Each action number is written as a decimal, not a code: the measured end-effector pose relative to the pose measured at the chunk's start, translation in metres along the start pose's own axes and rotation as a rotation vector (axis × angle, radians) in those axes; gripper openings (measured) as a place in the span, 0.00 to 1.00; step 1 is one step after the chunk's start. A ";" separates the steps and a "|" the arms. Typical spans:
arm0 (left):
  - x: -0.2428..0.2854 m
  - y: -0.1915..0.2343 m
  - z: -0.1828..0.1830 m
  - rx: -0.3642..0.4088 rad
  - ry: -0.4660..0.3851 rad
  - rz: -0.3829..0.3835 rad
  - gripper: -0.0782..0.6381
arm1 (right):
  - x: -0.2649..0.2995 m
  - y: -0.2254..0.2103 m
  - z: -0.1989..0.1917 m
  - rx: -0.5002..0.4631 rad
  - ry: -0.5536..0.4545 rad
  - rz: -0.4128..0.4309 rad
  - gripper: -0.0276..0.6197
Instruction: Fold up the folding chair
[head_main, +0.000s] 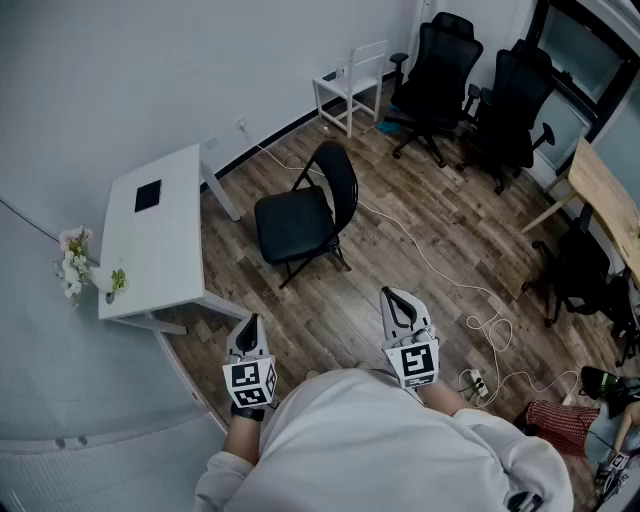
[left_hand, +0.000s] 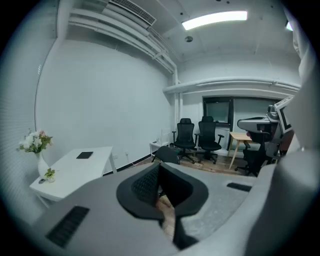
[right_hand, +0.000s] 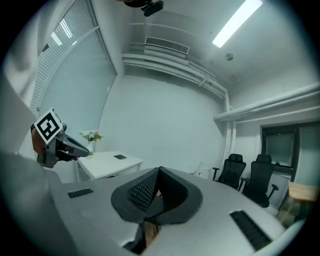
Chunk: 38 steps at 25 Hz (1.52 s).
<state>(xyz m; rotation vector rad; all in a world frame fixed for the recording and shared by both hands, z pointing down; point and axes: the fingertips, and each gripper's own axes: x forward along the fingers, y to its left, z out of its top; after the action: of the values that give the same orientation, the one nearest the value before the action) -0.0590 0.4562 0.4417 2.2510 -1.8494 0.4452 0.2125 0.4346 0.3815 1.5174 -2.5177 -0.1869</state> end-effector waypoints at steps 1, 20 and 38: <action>0.000 -0.001 0.000 0.001 0.002 -0.001 0.12 | -0.001 -0.001 0.000 0.000 0.000 0.000 0.06; -0.006 -0.009 0.015 -0.030 -0.056 -0.003 0.39 | -0.007 -0.031 0.005 0.044 -0.068 -0.042 0.27; 0.026 -0.024 -0.007 -0.067 0.039 0.107 0.52 | 0.019 -0.079 -0.038 0.083 -0.035 0.053 0.55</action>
<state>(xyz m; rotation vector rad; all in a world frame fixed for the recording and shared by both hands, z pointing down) -0.0322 0.4395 0.4578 2.0935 -1.9413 0.4341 0.2805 0.3810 0.4041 1.4871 -2.6203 -0.1037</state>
